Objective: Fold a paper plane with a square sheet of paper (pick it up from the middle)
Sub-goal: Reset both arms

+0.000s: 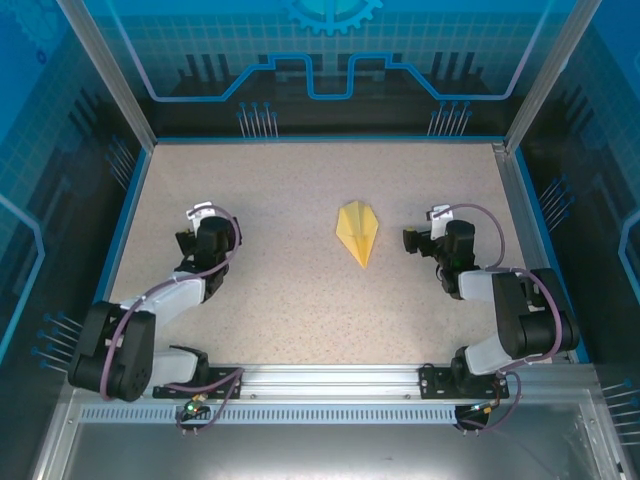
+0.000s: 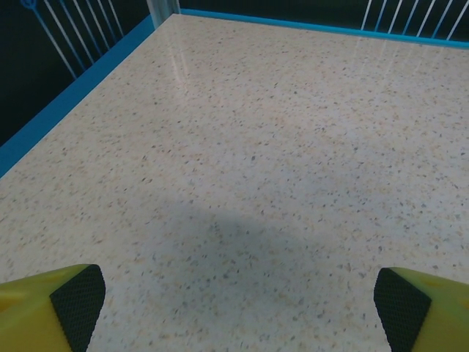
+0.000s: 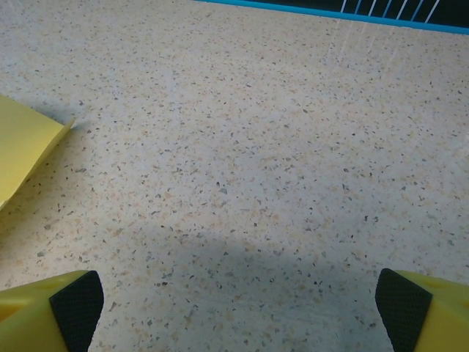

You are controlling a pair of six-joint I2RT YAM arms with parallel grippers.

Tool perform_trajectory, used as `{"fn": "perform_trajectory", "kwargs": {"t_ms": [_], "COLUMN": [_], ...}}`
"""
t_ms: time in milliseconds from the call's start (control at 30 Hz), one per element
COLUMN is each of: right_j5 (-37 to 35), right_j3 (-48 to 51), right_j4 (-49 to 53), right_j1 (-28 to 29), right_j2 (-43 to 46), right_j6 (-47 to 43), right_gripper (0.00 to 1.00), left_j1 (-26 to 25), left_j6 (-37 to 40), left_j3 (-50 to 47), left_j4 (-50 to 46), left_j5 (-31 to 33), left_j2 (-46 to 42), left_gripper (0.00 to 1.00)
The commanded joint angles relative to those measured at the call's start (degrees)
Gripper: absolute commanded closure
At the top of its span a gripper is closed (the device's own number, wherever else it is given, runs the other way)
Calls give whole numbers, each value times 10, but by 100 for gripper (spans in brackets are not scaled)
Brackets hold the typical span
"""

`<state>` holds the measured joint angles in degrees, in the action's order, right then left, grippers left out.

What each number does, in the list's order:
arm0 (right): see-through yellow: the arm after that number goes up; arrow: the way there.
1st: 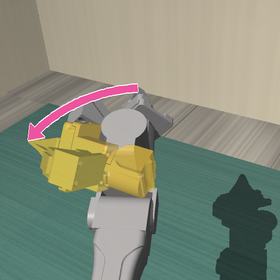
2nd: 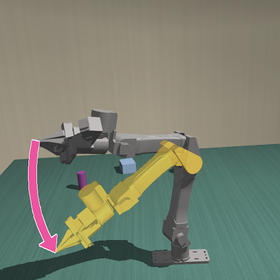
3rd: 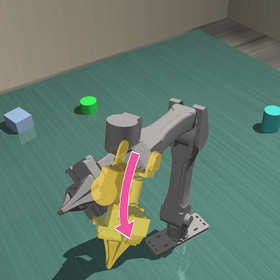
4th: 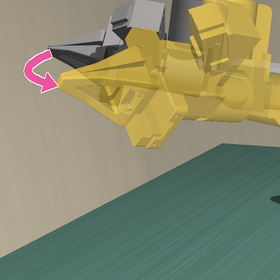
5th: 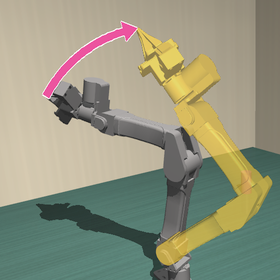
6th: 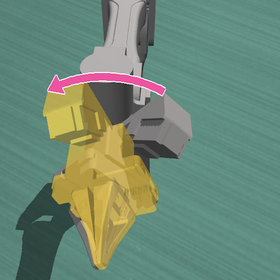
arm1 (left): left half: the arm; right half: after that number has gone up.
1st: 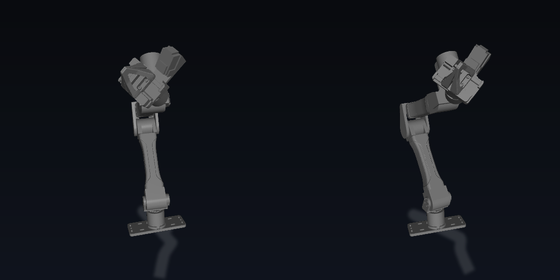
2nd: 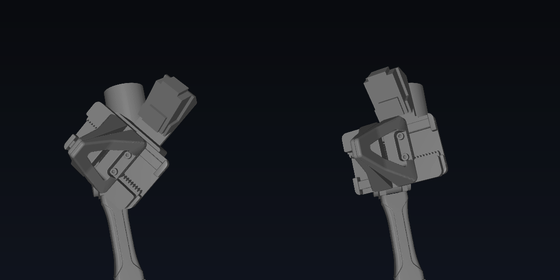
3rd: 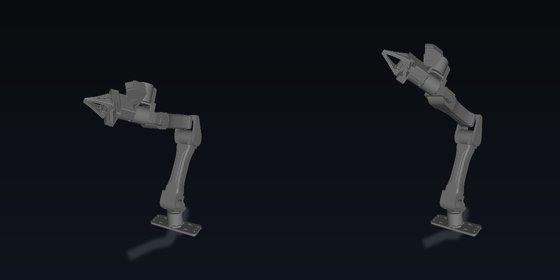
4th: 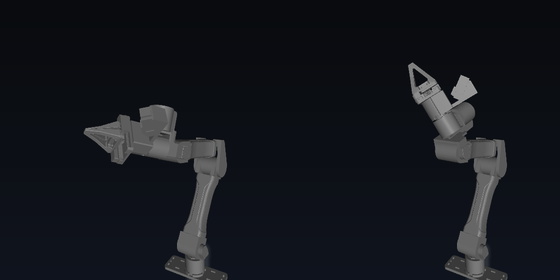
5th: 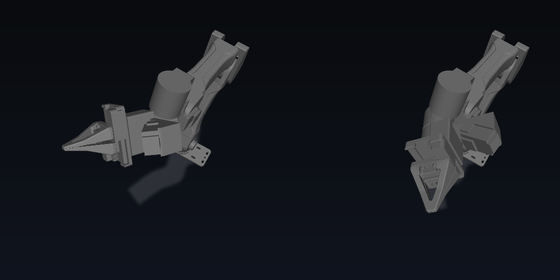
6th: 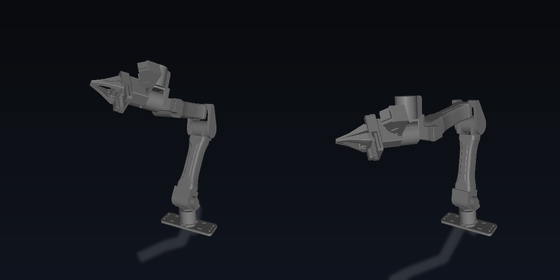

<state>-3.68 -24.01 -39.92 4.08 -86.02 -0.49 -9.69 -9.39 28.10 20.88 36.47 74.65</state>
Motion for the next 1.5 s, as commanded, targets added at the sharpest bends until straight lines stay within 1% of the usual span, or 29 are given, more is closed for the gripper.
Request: {"fn": "perform_trajectory", "kwargs": {"t_ms": [0, 33, 67, 233, 333, 433, 500, 567, 633, 733, 900, 967, 1033, 1100, 1200, 1233, 1267, 1300, 1333, 1467], "right_j5": [11, 11, 11, 12, 12, 12, 12, 13, 12, 12, 12, 13, 13, 12, 13, 13, 14, 13, 14, 13], "right_j3": [-12, -11, -11, -10, -10, -10, -10, -10, -10, -10, -10, -10, -10, -10, -10, -10, -10, -10, -10, -10], "right_j4": [-24, -24, -24, -24, -24, -26, -25, -25, -25, -25, -25, -25, -25, -25, -25, -25, -25, -25, -25, -25], "right_j1": [-8, -8, -8, -8, -7, -7, -8, -8, -8, -8, -7, -8, -8, -8, -8, -8, -8, -8, -7, -7], "right_j2": [-1, -1, -1, -1, -1, 0, 0, 0, 0, 0, 0, 0, 0, 0, 0, 0, 0, 0, 0, 0], "right_j6": [-3, -3, -3, -4, -3, -4, -4, -3, -4, -3, -3, -4, -3, -4, -3, -3, -4, -4, -3, -3], "right_gripper": [1, 1, 0, 1, 1, 1, 1, 0, 0, 1, 1, 1, 1, 1, 1, 1, 1, 1, 1, 1], "left_j1": [14, 20, 25, 46, 49, 48, 48, 51, 54, 54, 53, 53, 53, 53, 53, 55, 63, 67, 70, 72], "left_j6": [45, 42, 41, 27, 31, 36, 25, 0, -9, 1, 27, 34, 59, 80, 91, 84, 73, 74, 68, 67], "left_j3": [-29, -47, -53, -70, -73, -95, -102, -96, -88, -66, -72, -77, -68, -63, -76, -65, -56, -61, -57, -58], "left_j4": [118, 151, 164, 173, 178, 206, 209, 189, 174, 119, 135, 164, 189, 227, 330, 296, 264, 291, 269, 272], "left_j5": [-29, -37, -39, -72, -90, -102, -81, -34, -22, -42, -113, -129, -149, -171, -178, -179, -195, -194, -199, -201], "left_j2": [20, 26, 24, 7, 5, -8, -14, -15, -12, -15, -16, -7, 15, 57, 135, 131, 121, 130, 123, 123], "left_gripper": [1, 1, 2, 2, 2, 3, 3, 3, 2, 2, 2, 2, 1, 2, 2, 1, 1, 2, 1, 1]}}
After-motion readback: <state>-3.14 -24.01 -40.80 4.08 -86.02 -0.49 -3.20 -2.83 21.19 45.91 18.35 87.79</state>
